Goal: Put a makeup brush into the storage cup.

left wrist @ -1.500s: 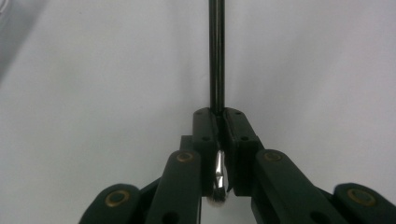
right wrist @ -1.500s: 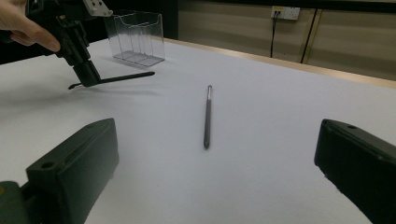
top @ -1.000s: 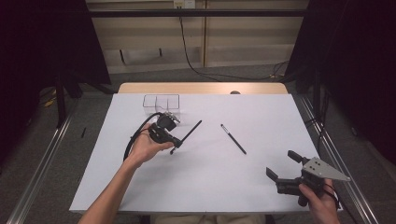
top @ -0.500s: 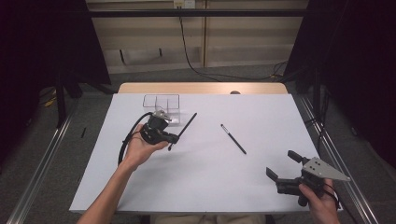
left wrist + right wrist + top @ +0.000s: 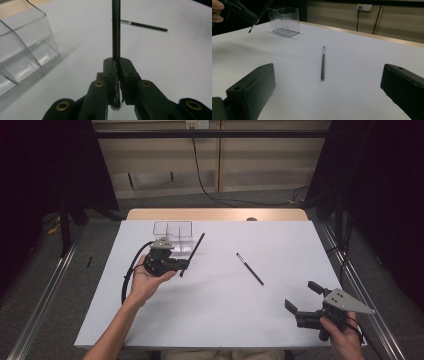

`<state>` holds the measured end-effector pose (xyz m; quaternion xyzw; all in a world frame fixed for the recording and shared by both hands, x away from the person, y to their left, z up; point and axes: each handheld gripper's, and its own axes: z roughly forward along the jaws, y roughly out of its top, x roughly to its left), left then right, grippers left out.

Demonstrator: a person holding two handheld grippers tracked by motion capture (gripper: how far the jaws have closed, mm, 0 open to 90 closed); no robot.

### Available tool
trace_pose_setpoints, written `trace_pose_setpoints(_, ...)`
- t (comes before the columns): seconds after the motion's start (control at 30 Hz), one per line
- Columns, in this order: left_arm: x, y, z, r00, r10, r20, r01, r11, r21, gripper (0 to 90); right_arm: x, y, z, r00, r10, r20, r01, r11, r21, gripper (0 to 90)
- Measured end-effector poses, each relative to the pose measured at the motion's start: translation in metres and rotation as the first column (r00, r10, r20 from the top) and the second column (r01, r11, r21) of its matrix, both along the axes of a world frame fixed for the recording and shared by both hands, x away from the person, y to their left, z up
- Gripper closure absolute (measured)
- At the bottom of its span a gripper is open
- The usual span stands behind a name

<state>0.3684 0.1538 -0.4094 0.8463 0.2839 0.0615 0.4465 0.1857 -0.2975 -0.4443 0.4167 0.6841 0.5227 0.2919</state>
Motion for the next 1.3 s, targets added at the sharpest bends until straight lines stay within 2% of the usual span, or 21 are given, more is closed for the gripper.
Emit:
trace_pose_setpoints(0.03, 0.0, 0.002, 0.001, 0.9997, 0.009, 0.022, -0.009, 0.9997, -0.025, 84.2, 0.0, 0.0, 0.0, 1.0, 0.001, -0.002, -0.001, 1.0, 0.001, 0.0)
trace_pose_setpoints(0.07, -0.001, 0.005, 0.003, 0.9992, 0.025, 0.03, -0.022, 0.9965, -0.08, 84.2, 0.0, 0.0, 0.0, 1.0, 0.004, -0.001, -0.004, 1.0, 0.001, 0.0)
trace_pose_setpoints(0.1, -0.001, 0.006, 0.005, 0.9988, 0.029, 0.04, -0.025, 0.9939, -0.107, 84.2, 0.0, 0.0, 0.0, 1.0, 0.001, -0.001, -0.001, 1.0, 0.001, 0.0)
trace_pose_setpoints(0.17, -0.002, 0.01, 0.007, 0.9978, 0.037, 0.055, -0.028, 0.9895, -0.141, 84.2, 0.0, 0.0, 0.0, 1.0, 0.0, -0.002, 0.0, 1.0, 0.004, 0.0)
trace_pose_setpoints(0.2, -0.002, 0.01, 0.007, 0.9978, 0.037, 0.055, -0.028, 0.9895, -0.141, 84.2, 0.0, 0.0, 0.0, 1.0, 0.001, -0.004, -0.001, 1.0, 0.003, 0.0)
trace_pose_setpoints(0.23, -0.003, 0.012, 0.008, 0.9965, 0.028, 0.079, -0.014, 0.9848, -0.173, 84.2, 0.0, 0.0, 0.0, 1.0, 0.001, -0.004, -0.001, 1.0, 0.003, 0.0)
trace_pose_setpoints(0.27, -0.003, 0.012, 0.008, 0.9965, 0.028, 0.079, -0.014, 0.9848, -0.173, 84.2, 0.0, 0.0, 0.0, 1.0, 0.001, -0.004, -0.001, 1.0, 0.003, 0.0)
trace_pose_setpoints(0.3, -0.004, 0.013, 0.01, 0.9942, 0.045, 0.097, -0.026, 0.9809, -0.193, 84.2, 0.0, 0.0, 0.0, 1.0, 0.003, -0.007, -0.003, 1.0, 0.002, 0.0)
trace_pose_setpoints(0.33, -0.004, 0.013, 0.01, 0.9942, 0.045, 0.097, -0.026, 0.9809, -0.193, 84.2, 0.0, 0.0, 0.0, 1.0, 0.003, -0.007, -0.003, 1.0, 0.002, 0.0)
trace_pose_setpoints(0.37, -0.004, 0.015, 0.011, 0.9928, 0.049, 0.109, -0.026, 0.9778, -0.208, 84.2, 0.0, 0.001, 0.0, 1.0, 0.003, -0.007, -0.003, 1.0, 0.002, 0.0)
trace_pose_setpoints(0.47, -0.005, 0.015, 0.012, 0.9929, 0.039, 0.112, -0.015, 0.9781, -0.208, 84.2, 0.0, 0.001, 0.0, 1.0, 0.004, -0.004, -0.004, 1.0, 0.006, 0.0)
trace_pose_setpoints(0.6, -0.006, 0.015, 0.014, 0.9924, 0.014, 0.123, 0.014, 0.9738, -0.227, 84.2, 0.0, 0.001, 0.0, 1.0, 0.008, -0.005, -0.008, 1.0, 0.006, 0.0)
trace_pose_setpoints(0.63, -0.007, 0.014, 0.016, 0.9916, 0.01, 0.129, 0.022, 0.9696, -0.244, 84.2, 0.0, 0.001, 0.0, 0.9999, 0.011, -0.004, -0.011, 1.0, 0.005, 0.0)
trace_pose_setpoints(0.67, -0.009, 0.014, 0.017, 0.99, 0.018, 0.14, 0.017, 0.9695, -0.244, 84.2, 0.0, 0.001, 0.0, 0.9999, 0.012, -0.006, -0.012, 1.0, 0.001, 0.0)
trace_pose_setpoints(0.77, -0.012, 0.012, 0.018, 0.9906, -0.003, 0.137, 0.038, 0.9666, -0.254, 84.1, 0.0, 0.001, 0.0, 0.9999, 0.014, -0.006, -0.014, 1.0, 0.005, 0.0)
trace_pose_setpoints(0.87, -0.016, 0.007, 0.019, 0.9901, -0.032, 0.136, 0.065, 0.9682, -0.242, 84.2, 0.0, 0.001, 0.0, 0.9999, 0.013, -0.005, -0.013, 1.0, 0.005, 0.0)
trace_pose_setpoints(0.97, -0.018, 0.003, 0.02, 0.9893, -0.049, 0.137, 0.082, 0.9659, -0.245, 84.2, -0.001, 0.001, 0.0, 0.9999, 0.016, -0.004, -0.016, 1.0, 0.004, 0.0)
trace_pose_setpoints(1.03, -0.022, -0.002, 0.022, 0.9873, -0.084, 0.134, 0.115, 0.9642, -0.239, 84.2, -0.001, 0.001, 0.0, 0.9999, 0.017, -0.005, -0.017, 1.0, 0.005, 0.0)
trace_pose_setpoints(1.3, -0.031, -0.014, 0.024, 0.9824, -0.122, 0.141, 0.151, 0.9645, -0.217, 84.2, -0.001, 0.001, 0.001, 0.9998, 0.017, -0.003, -0.017, 1.0, 0.007, 0.0)
